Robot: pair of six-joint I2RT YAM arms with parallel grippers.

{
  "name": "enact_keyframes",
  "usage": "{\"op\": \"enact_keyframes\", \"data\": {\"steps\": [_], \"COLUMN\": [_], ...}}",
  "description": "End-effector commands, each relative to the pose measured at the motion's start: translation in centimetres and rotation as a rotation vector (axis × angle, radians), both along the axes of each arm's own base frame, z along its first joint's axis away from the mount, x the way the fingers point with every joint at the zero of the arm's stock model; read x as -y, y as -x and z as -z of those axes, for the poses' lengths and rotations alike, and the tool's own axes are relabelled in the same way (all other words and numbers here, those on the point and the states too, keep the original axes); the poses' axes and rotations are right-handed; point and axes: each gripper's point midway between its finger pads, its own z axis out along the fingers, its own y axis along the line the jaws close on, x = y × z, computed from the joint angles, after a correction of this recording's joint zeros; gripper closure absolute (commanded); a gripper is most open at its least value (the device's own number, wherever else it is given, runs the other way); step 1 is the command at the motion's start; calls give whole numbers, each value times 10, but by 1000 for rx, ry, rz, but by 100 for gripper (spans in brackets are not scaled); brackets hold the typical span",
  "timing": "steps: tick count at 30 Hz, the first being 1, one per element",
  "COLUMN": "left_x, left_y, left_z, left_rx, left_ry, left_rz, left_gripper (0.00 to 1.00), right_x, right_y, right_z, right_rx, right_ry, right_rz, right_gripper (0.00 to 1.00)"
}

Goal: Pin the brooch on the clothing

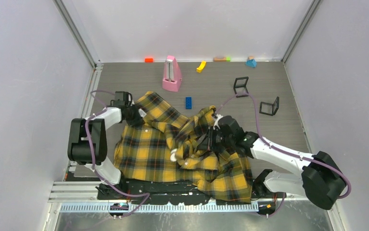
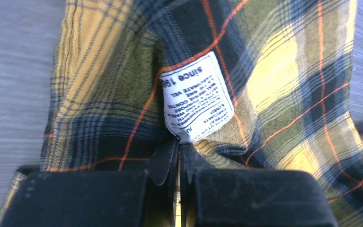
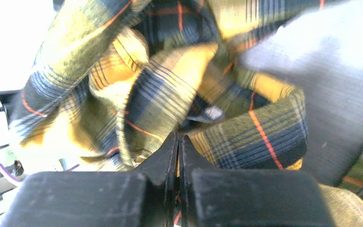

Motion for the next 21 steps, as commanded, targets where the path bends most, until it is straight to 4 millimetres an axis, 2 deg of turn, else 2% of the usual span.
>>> {"op": "enact_keyframes", "data": {"steps": [1,4,6,7,8,10,11,12,13,14,15,16,17,18,19,21], "left_x": [-39,-60,-71,-76,-81,-84,-84,-84,-84,-84,-84,-84,-83,-82,-79,-71], "left_y": [-15,-15,-12,-11,-9,-7,-6,-6,-6,-8,-9,-10,-11,-12,-13,-14], "left_z": [-11,-14,-17,-19,-22,-30,-36,-42,-49,-59,-69,-78,-88,-97,-105,-117], "left_rx": [105,146,166,177,188,211,223,236,250,270,287,300,318,330,344,357], "left_ry": [55,108,127,124,115,98,93,88,87,84,79,73,66,61,54,37], "left_rz": [-186,-293,-345,-366,-382,-391,-385,-378,-367,-355,-343,-331,-318,-301,-279,-222], "left_gripper": [100,100,100,100,100,100,96,86,68,56,44,37,32,29,27,24], "right_x": [1,12,33,40,49,57,58,60,60,62,62,64,66,68,69,74], "right_y": [25,29,36,31,35,31,24,22,14,11,4,0,-7,-12,-19,-35], "right_z": [6,13,27,26,30,21,7,2,-15,-23,-40,-47,-59,-62,-71,-70], "right_rx": [-5,-2,-37,-15,-32,-2,43,59,110,135,187,212,256,279,302,308], "right_ry": [4,62,171,204,243,257,239,239,214,207,189,186,185,203,206,247], "right_rz": [-15,9,41,78,91,125,152,166,193,204,223,235,252,256,268,278], "right_gripper": [98,99,99,99,99,99,94,87,71,62,45,37,26,19,17,14]}}
